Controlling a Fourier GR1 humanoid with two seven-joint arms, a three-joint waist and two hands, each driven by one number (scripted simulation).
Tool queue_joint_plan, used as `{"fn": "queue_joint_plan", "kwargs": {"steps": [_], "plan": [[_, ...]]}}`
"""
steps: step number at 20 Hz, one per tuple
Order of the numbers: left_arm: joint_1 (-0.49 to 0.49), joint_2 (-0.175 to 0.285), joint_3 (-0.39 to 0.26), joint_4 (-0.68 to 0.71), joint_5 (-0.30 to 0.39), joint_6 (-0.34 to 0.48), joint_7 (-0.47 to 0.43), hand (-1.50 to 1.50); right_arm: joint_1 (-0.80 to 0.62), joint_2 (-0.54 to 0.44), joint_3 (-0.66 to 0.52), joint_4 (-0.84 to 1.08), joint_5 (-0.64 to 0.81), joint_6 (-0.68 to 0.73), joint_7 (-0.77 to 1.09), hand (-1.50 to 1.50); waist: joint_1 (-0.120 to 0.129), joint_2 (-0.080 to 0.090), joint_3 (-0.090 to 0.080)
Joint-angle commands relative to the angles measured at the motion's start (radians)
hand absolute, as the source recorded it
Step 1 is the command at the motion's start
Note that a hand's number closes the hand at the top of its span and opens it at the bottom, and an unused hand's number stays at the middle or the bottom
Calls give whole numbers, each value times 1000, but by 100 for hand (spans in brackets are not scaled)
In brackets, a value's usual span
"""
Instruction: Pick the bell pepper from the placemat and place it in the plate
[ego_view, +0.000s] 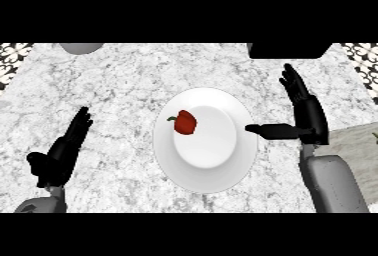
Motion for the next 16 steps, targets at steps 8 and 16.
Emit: {"fn": "queue_joint_plan", "kwargs": {"steps": [8, 16], "plan": [[58, 10, 18, -40, 16, -34, -9, 0, 52, -220, -179, 274, -138, 356, -384, -150, 8, 0, 0], [12, -8, 9, -74, -7, -12, 46, 0, -32, -228, -177, 575, -11, 335, -595, -150, 10, 0, 0]]}}
